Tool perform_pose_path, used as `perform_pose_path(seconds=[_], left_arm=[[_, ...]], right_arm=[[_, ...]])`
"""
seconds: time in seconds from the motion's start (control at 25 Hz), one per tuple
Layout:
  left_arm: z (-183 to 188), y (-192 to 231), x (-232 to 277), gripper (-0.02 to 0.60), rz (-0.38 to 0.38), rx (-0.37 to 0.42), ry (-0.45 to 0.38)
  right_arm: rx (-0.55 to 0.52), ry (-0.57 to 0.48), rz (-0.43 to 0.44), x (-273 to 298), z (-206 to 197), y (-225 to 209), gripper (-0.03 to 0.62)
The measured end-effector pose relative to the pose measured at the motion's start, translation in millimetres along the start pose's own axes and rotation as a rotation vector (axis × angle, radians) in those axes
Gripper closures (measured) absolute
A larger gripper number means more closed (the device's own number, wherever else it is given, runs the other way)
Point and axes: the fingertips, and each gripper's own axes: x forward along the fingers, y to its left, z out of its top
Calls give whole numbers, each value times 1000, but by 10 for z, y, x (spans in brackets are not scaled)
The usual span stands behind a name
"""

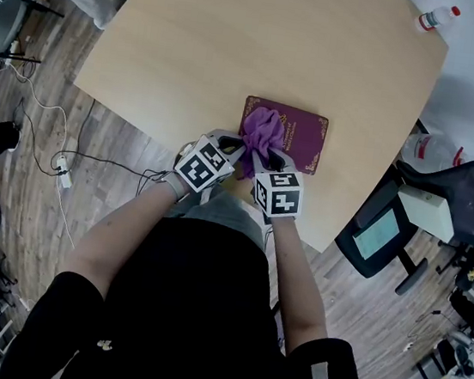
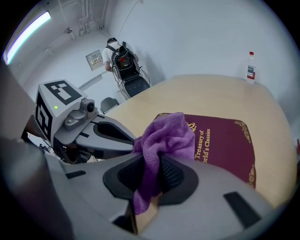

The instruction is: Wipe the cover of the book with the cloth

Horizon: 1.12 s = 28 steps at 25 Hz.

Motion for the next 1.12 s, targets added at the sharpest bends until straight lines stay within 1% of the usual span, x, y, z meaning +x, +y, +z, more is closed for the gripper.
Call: perform_pose_path(seconds=[0.4,0.76,0.88,1.0,1.04,1.12], left_arm=[[20,-6,-13,563,8,-3,-7],[-9,-7,-20,563,14,-22,-19],[-8,-17,-30,561,18,-56,-18],[-61,-91,-52,561,-26,-130,4],[-81,-128,-58,561,-42,-144,10],[-118,-195,-62,561,-65,-147,20]], right_arm=[[-22,18,-5,171,302,-105,511],[-8,-1,-6,353,612,-245,511],[-2,-7,-3,388,700,-294,511],[20,-22,11,407,769,-321,511],[28,-27,16,411,791,-330,511],[40,-33,23,425,835,-350,511]])
